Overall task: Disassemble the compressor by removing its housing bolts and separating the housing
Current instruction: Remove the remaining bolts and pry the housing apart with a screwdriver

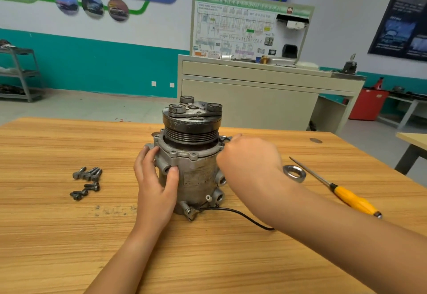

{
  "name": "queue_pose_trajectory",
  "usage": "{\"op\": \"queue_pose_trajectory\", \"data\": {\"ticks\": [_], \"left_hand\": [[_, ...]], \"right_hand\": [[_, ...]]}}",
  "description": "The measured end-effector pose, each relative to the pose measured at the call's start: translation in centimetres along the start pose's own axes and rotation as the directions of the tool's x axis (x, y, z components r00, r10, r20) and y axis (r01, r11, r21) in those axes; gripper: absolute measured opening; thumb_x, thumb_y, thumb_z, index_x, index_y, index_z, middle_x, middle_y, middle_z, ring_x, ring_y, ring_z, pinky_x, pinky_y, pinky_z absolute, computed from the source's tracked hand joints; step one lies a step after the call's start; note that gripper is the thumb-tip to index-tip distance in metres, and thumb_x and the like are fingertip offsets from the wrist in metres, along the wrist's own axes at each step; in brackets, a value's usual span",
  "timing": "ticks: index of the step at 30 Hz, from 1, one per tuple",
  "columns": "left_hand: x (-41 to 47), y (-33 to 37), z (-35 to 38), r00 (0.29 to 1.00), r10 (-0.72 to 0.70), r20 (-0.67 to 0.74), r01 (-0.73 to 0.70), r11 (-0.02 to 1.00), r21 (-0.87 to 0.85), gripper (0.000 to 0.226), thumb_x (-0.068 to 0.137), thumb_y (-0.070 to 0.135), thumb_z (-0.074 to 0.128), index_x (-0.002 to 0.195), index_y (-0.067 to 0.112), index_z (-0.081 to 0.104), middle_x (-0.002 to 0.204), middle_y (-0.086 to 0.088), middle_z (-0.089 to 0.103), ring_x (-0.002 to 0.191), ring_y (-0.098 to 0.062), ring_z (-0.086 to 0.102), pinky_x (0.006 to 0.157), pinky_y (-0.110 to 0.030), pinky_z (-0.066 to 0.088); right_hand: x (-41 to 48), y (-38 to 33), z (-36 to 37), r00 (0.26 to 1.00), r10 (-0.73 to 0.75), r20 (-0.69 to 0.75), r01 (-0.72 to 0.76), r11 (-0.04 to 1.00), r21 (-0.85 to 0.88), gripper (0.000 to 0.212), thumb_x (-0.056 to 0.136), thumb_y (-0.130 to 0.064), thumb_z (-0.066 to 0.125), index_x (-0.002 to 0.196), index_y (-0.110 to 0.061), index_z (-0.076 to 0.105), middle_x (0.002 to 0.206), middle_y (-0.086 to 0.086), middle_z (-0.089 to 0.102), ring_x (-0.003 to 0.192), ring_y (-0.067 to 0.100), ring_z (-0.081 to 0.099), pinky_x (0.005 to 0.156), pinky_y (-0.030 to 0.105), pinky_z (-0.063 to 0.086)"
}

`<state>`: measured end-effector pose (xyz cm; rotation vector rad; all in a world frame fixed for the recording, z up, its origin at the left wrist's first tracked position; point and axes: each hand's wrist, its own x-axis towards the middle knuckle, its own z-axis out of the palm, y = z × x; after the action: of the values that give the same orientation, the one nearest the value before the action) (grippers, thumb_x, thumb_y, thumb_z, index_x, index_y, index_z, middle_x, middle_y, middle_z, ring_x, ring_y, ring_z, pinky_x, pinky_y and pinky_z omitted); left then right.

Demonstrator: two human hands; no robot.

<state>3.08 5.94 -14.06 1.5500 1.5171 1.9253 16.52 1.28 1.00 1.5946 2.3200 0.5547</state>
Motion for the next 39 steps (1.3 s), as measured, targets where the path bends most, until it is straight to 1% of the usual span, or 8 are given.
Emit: {"op": "queue_pose_trajectory", "data": {"ticks": [7,10,16,21,24,28,33,39], "left_hand": [[0.0,0.1,0.0,1.000,0.014,-0.007,-0.014,0.999,0.030,0.058,0.082,0.030,0.044,0.136,0.009,0.036,0.147,-0.008,0.023,0.119,0.016,0.018,0.089,0.010,0.012],[0.0,-0.1,0.0,1.000,0.025,-0.007,-0.025,0.999,0.045,0.050,0.089,0.023,0.050,0.136,0.010,0.036,0.147,-0.008,0.023,0.119,0.017,0.017,0.089,0.010,0.012],[0.0,-0.1,0.1,1.000,0.022,-0.018,-0.021,0.998,0.057,0.058,0.083,0.030,0.044,0.136,0.010,0.036,0.146,-0.006,0.024,0.115,0.024,0.017,0.087,0.011,0.012],[-0.1,-0.3,0.2,0.999,0.031,-0.007,-0.031,0.999,0.036,0.052,0.086,0.031,0.046,0.135,0.020,0.034,0.148,-0.002,0.022,0.116,0.029,0.014,0.101,-0.007,0.025],[-0.1,-0.1,0.1,1.000,0.003,-0.003,-0.003,1.000,0.024,0.045,0.094,0.013,0.051,0.136,0.017,0.034,0.148,-0.002,0.022,0.116,0.027,0.015,0.105,-0.039,0.037],[-0.1,0.1,0.1,1.000,-0.010,0.001,0.010,1.000,0.016,0.046,0.094,0.013,0.051,0.136,0.019,0.034,0.148,-0.001,0.022,0.113,0.032,0.014,0.103,-0.038,0.037],[-0.2,0.4,0.0,1.000,-0.011,0.008,0.011,1.000,0.020,0.047,0.094,0.017,0.051,0.137,0.015,0.034,0.148,0.000,0.022,0.115,0.026,0.016,0.107,-0.038,0.033],[-0.1,0.2,0.0,0.999,-0.037,0.010,0.037,0.999,0.010,0.047,0.093,0.013,0.051,0.138,0.016,0.034,0.149,0.001,0.022,0.120,0.016,0.019,0.107,-0.044,0.035]], "right_hand": [[-0.3,1.4,0.7,0.997,-0.062,-0.056,0.056,0.994,-0.089,0.033,0.089,0.006,0.043,0.122,0.002,0.047,0.082,0.011,0.041,0.072,0.021,0.042,0.045,0.029,0.030],[0.0,2.5,0.5,0.991,-0.095,-0.095,0.079,0.984,-0.161,0.025,0.089,0.003,0.044,0.113,-0.002,0.052,0.067,0.008,0.034,0.066,0.021,0.035,0.056,0.030,0.035],[3.0,7.4,-0.5,0.928,-0.233,-0.290,0.106,0.913,-0.395,0.030,0.091,-0.004,0.042,0.115,-0.015,0.056,0.075,0.002,0.054,0.061,0.022,0.043,0.040,0.025,0.024],[6.0,9.2,0.2,0.871,-0.322,-0.371,0.169,0.906,-0.389,0.034,0.093,-0.005,0.041,0.122,-0.020,0.053,0.099,0.000,0.062,0.089,0.023,0.058,0.072,0.031,0.043],[6.1,10.2,1.6,0.868,-0.319,-0.380,0.189,0.921,-0.340,0.038,0.094,-0.007,0.040,0.130,-0.019,0.043,0.098,0.000,0.059,0.078,0.020,0.055,0.069,0.030,0.045],[4.2,9.9,4.7,0.921,-0.239,-0.307,0.195,0.967,-0.165,0.028,0.096,-0.013,0.040,0.122,-0.023,0.034,0.073,-0.004,0.046,0.047,0.009,0.036,0.040,0.023,0.031],[1.4,6.6,7.3,0.912,-0.396,-0.110,0.400,0.916,0.018,0.044,0.098,-0.014,0.034,0.136,-0.033,0.025,0.056,-0.007,0.039,0.045,0.007,0.034,0.040,0.021,0.024],[-0.2,5.1,6.4,0.907,-0.420,0.030,0.383,0.854,0.351,0.027,0.098,-0.041,0.032,0.106,-0.020,0.046,0.065,-0.009,0.040,0.055,0.005,0.037,0.048,0.023,0.028]]}}
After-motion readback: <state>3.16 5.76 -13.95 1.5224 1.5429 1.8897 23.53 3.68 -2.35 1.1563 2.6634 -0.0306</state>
